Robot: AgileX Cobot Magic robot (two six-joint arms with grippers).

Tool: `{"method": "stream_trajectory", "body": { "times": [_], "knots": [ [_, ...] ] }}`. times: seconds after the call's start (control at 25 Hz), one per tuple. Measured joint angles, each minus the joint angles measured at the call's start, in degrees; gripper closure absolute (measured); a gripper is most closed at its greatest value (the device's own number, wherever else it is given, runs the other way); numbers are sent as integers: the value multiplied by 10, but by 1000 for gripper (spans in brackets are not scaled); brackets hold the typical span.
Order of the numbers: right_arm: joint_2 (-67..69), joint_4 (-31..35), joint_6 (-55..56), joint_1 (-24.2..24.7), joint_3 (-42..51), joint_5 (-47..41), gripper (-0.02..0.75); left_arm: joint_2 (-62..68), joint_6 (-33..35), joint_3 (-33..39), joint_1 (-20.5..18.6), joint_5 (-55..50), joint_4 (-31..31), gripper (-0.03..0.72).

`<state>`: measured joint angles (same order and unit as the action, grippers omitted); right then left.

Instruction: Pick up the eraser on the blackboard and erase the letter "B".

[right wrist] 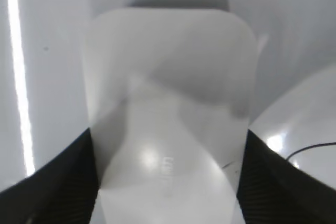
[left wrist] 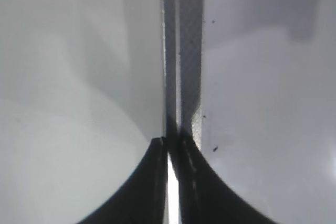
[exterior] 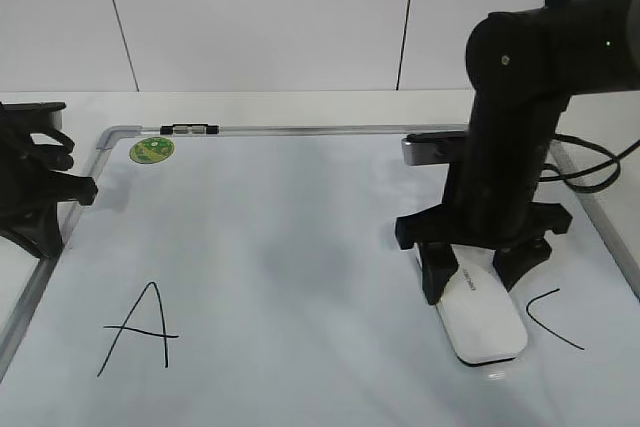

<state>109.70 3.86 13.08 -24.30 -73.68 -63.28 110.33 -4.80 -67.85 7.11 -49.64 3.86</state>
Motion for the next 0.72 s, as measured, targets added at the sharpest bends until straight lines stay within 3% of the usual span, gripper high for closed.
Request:
{"method": "stream_trajectory", "body": {
  "times": [0.16, 0.32, 0.72],
  "knots": [
    [0, -3, -2, 38, 0, -4, 199, 0, 0, 0, 0, 0, 0, 665],
    [0, -5, -4, 37, 0, -5, 199, 0, 0, 0, 0, 0, 0, 664],
    [13, 20, -28, -50, -15, 6, 199, 0, 0, 0, 0, 0, 0, 664]
  ]
}}
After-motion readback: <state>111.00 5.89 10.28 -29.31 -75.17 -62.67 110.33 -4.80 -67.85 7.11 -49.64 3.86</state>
